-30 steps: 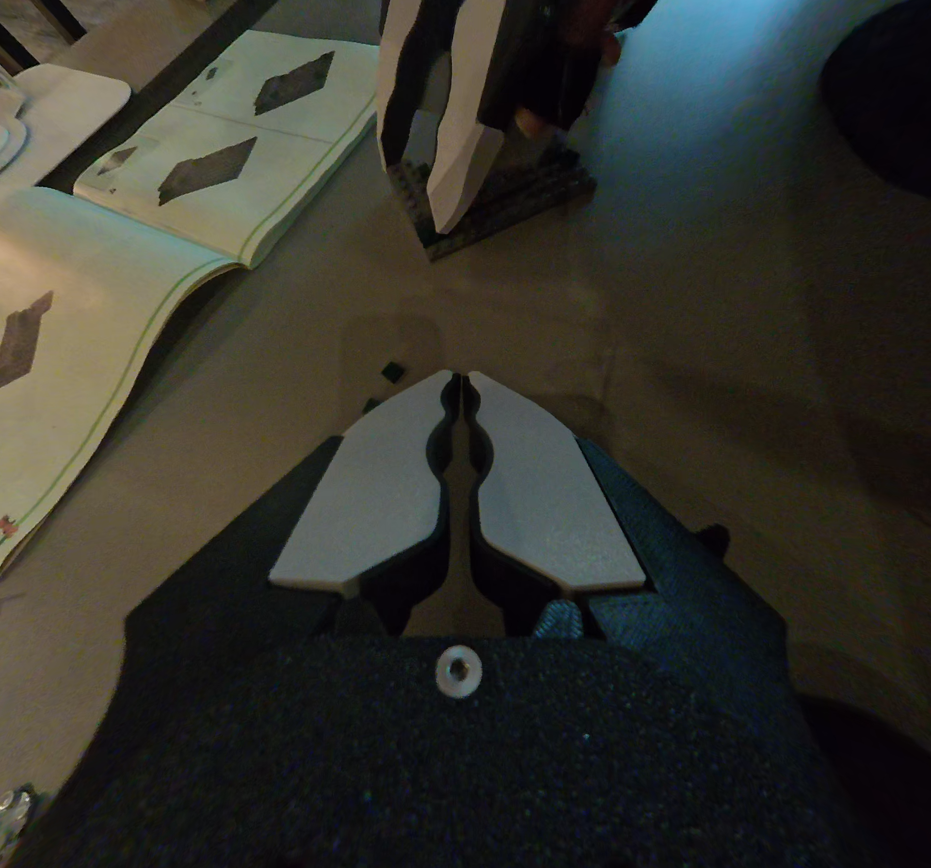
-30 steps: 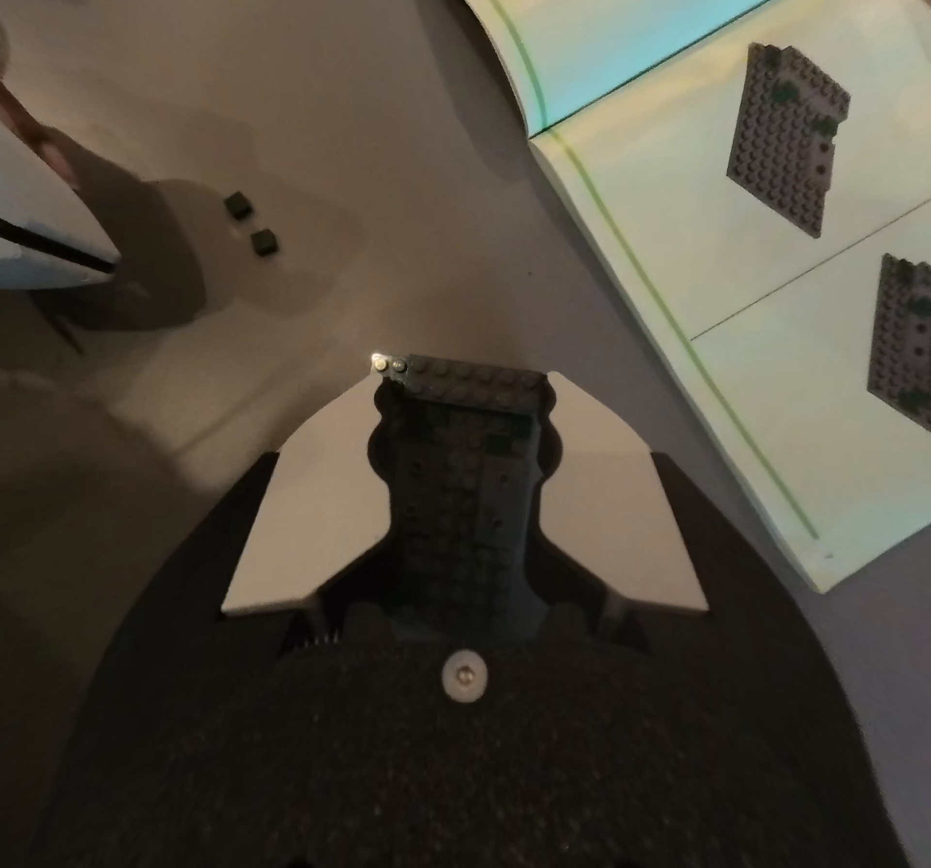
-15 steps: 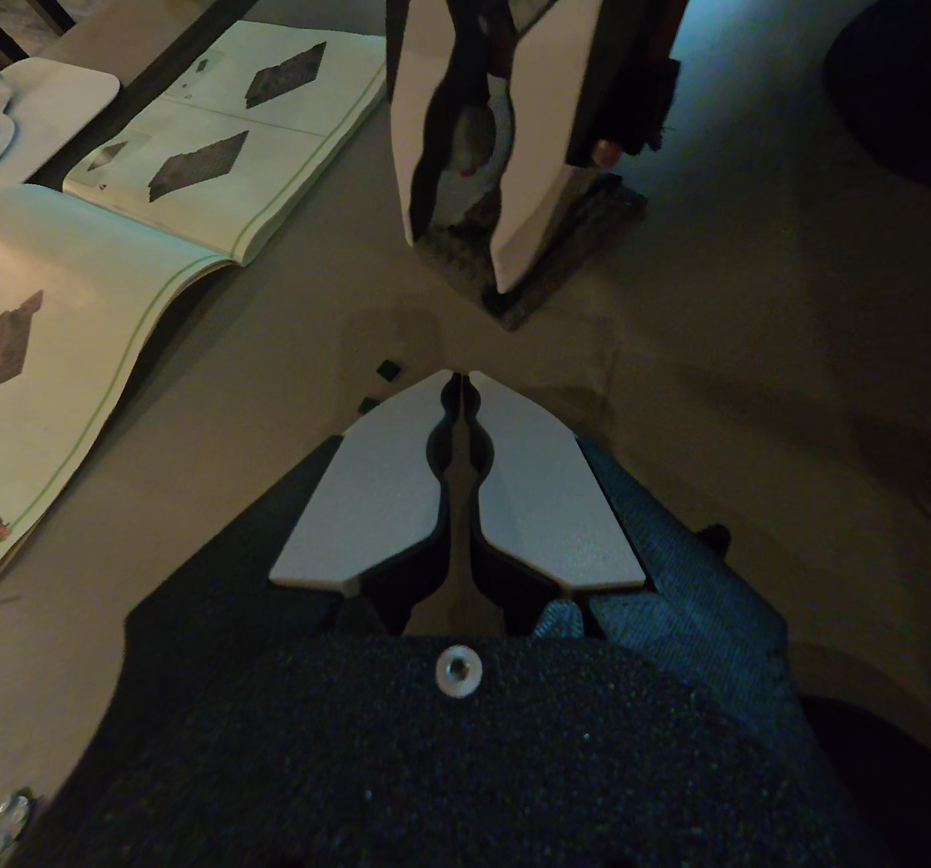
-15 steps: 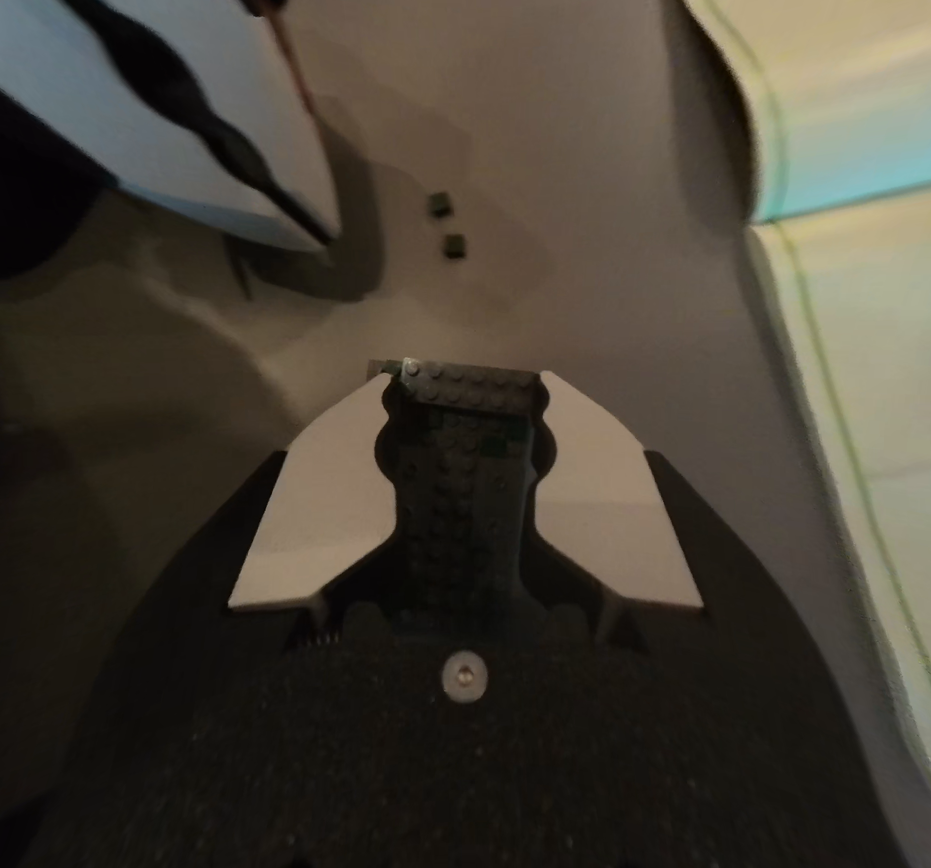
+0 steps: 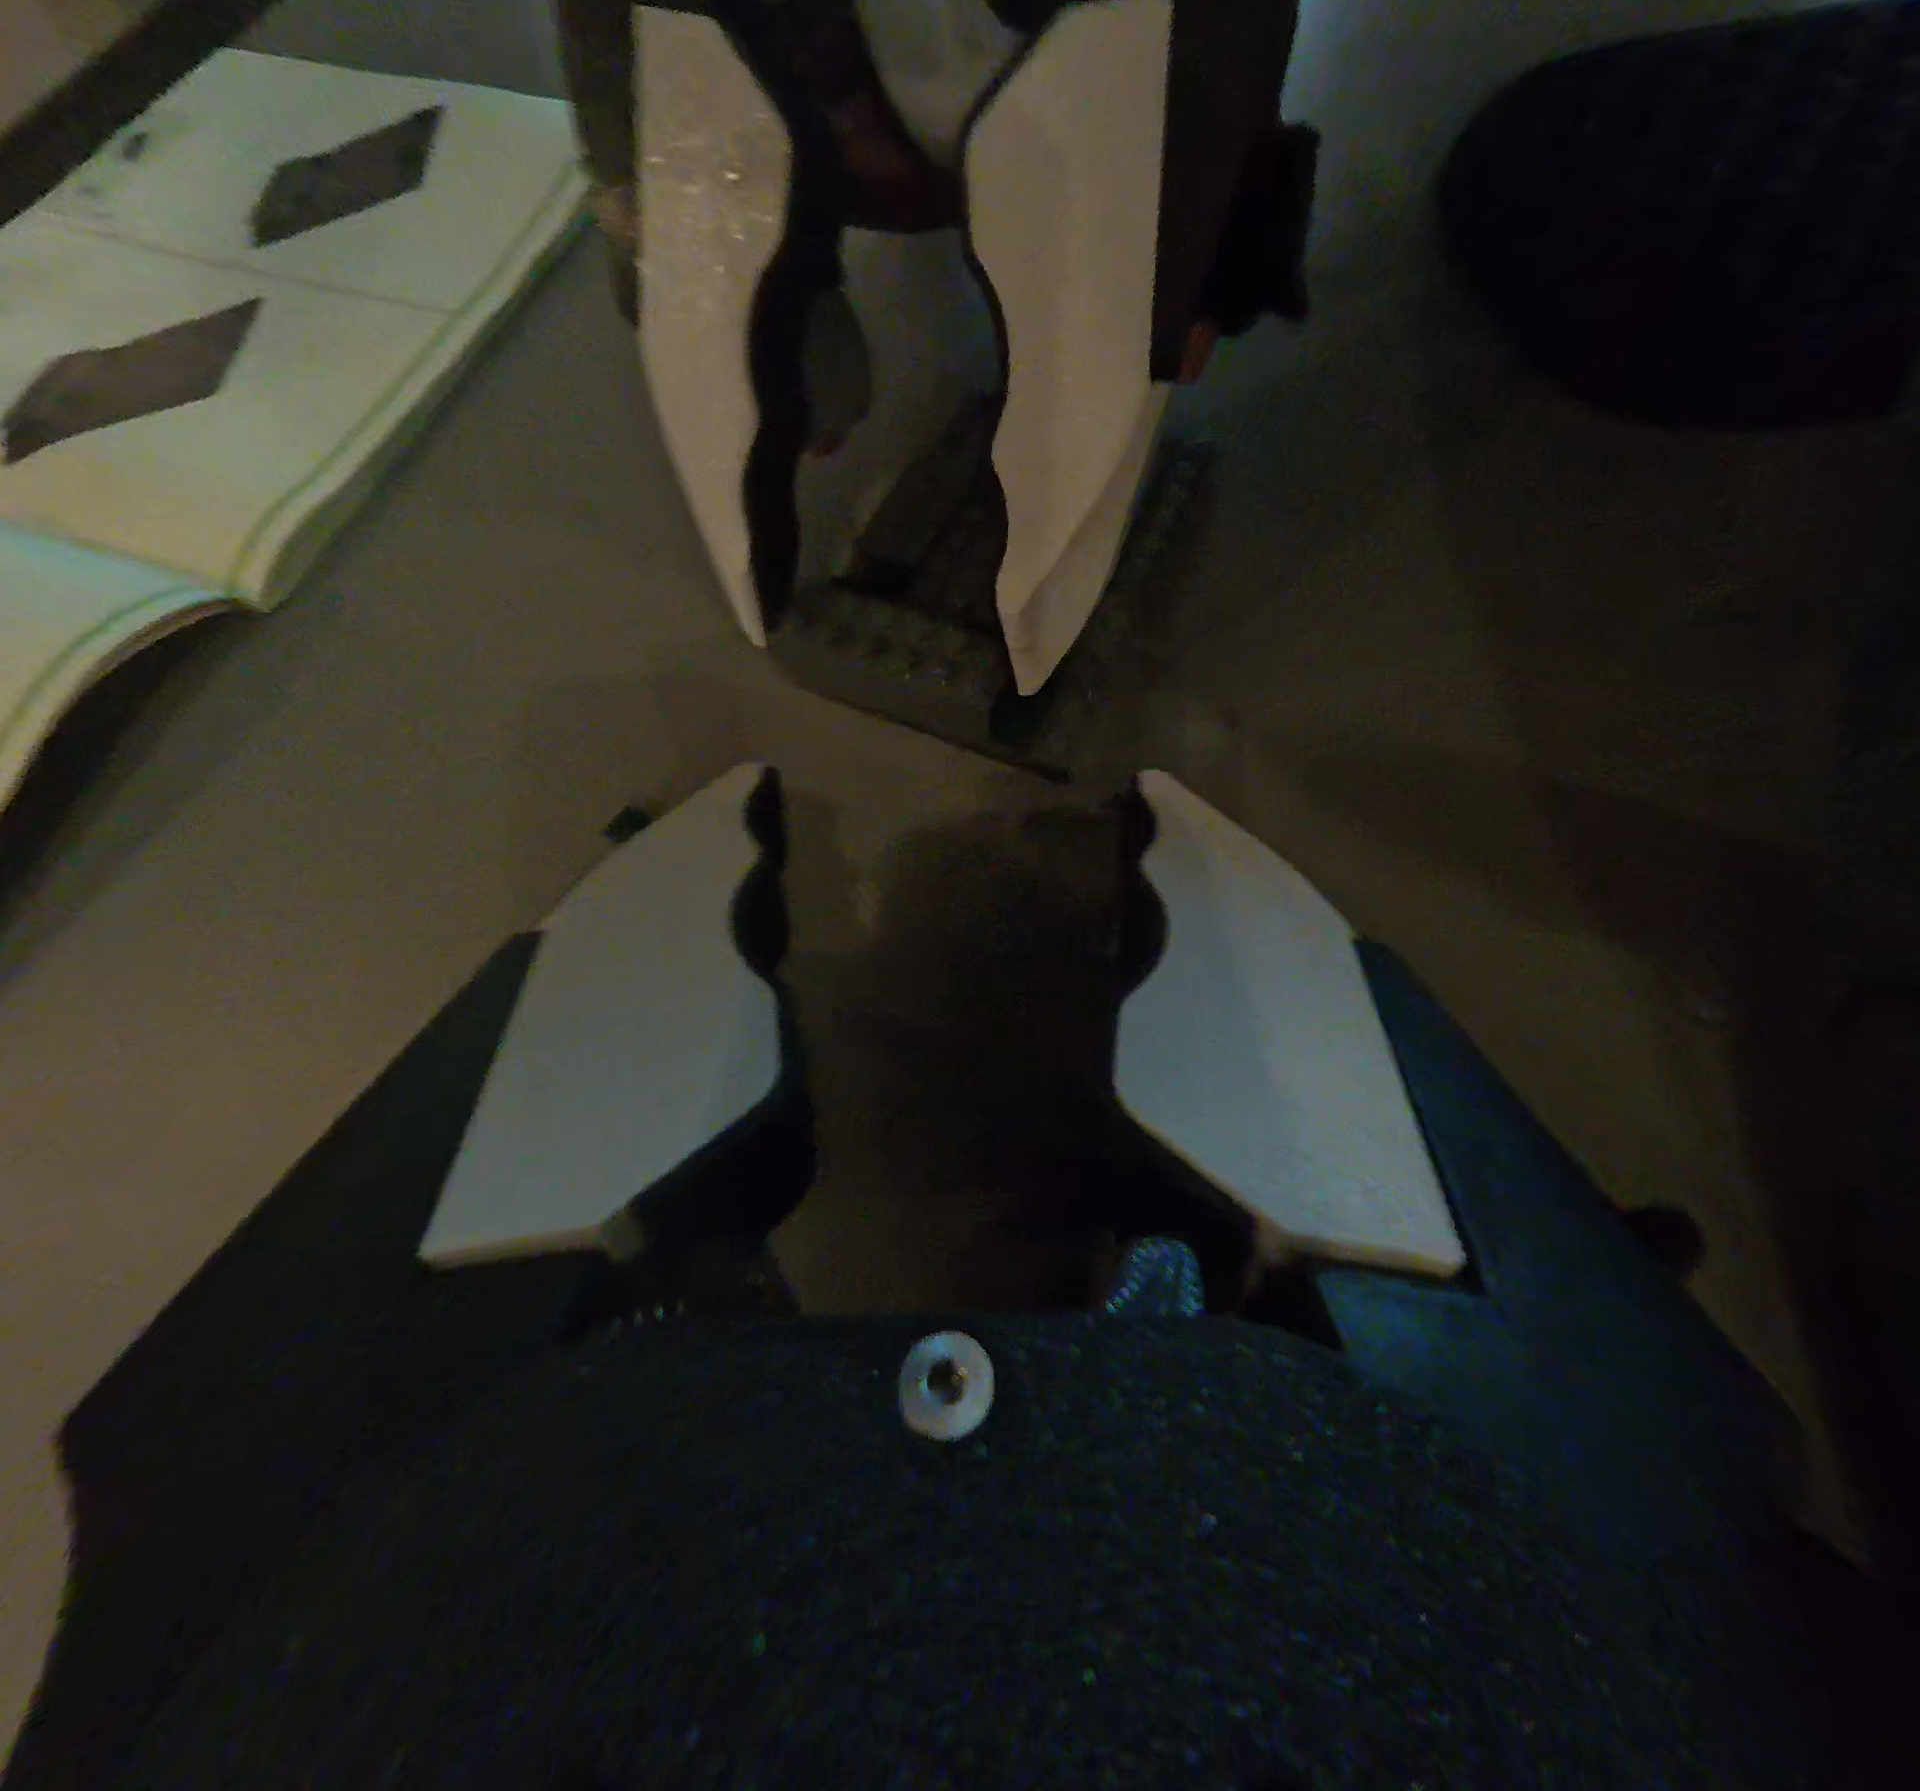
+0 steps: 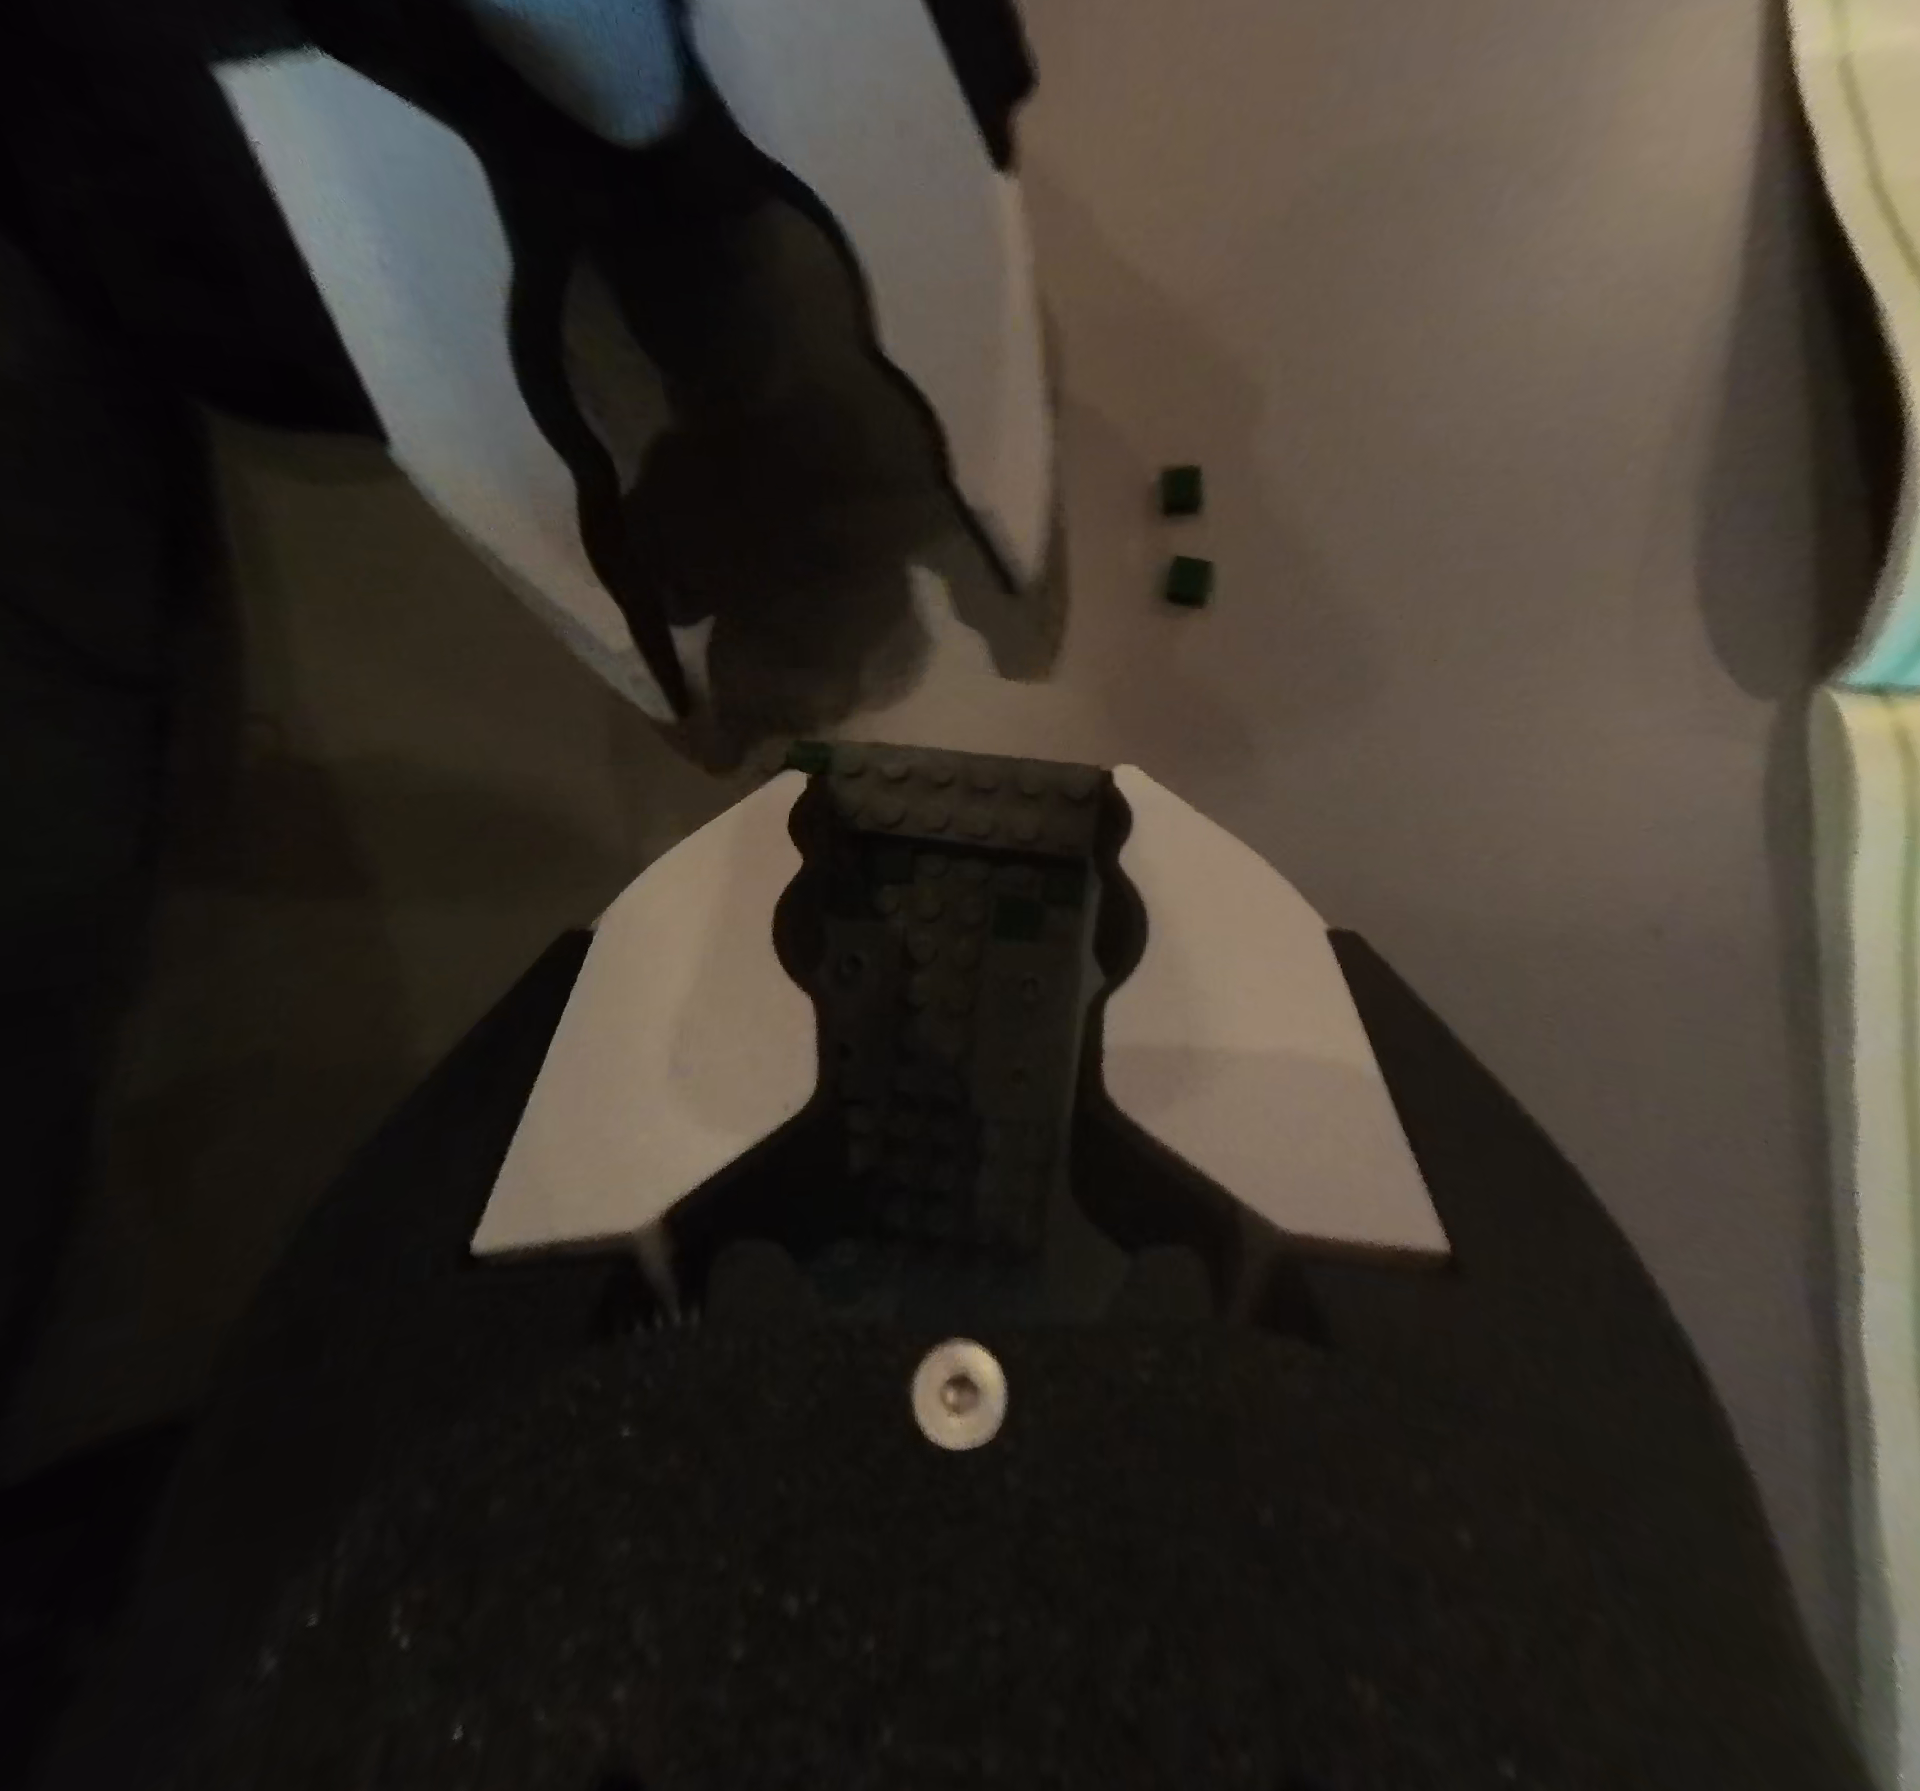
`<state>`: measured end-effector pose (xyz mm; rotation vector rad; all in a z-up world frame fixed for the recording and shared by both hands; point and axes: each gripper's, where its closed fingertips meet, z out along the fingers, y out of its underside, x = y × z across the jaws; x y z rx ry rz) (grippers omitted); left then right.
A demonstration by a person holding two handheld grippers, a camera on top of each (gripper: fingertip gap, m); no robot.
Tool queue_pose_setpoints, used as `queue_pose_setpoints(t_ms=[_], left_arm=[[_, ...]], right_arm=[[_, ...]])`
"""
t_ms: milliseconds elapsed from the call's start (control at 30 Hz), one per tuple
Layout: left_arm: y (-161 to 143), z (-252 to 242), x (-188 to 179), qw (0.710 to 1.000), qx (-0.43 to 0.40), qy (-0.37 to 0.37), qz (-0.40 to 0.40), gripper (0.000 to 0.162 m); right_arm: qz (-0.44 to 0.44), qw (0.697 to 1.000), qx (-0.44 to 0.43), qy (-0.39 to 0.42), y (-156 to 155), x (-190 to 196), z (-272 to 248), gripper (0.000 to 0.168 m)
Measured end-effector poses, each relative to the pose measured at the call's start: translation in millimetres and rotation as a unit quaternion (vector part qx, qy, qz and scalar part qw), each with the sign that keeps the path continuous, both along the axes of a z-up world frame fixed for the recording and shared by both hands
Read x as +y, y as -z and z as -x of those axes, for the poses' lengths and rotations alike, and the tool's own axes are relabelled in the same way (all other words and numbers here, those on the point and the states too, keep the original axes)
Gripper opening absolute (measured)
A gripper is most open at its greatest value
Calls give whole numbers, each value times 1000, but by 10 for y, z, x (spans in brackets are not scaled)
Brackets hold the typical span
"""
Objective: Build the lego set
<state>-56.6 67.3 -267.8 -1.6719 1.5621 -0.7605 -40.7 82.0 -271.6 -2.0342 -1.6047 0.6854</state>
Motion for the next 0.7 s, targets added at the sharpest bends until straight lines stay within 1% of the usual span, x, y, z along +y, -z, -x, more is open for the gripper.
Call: queue_pose_setpoints(t_ms=[33, 133, 267, 367, 467, 700], left_arm=[[6, -16, -18, 1000, 1, 6, -1, 67], [32, -69, -77, 1000, 7, 25, -2, 81], [53, -133, -123, 999, 12, 47, 0, 88], [29, -168, -124, 998, 3, 55, 9, 86], [12, -180, -127, 998, -4, 60, 19, 78], [59, -185, -138, 997, 10, 65, 29, 75]], right_arm=[[1, 1000, 1, -8, -17, -21, 12, 49], [1, 1000, 6, -26, -65, -72, 42, 49], [5, 999, 18, -41, -129, -137, 88, 49], [4, 999, 25, -48, -156, -178, 115, 49], [3, 998, 28, -51, -169, -204, 124, 49], [-1, 998, 37, -50, -143, -204, 111, 49]])
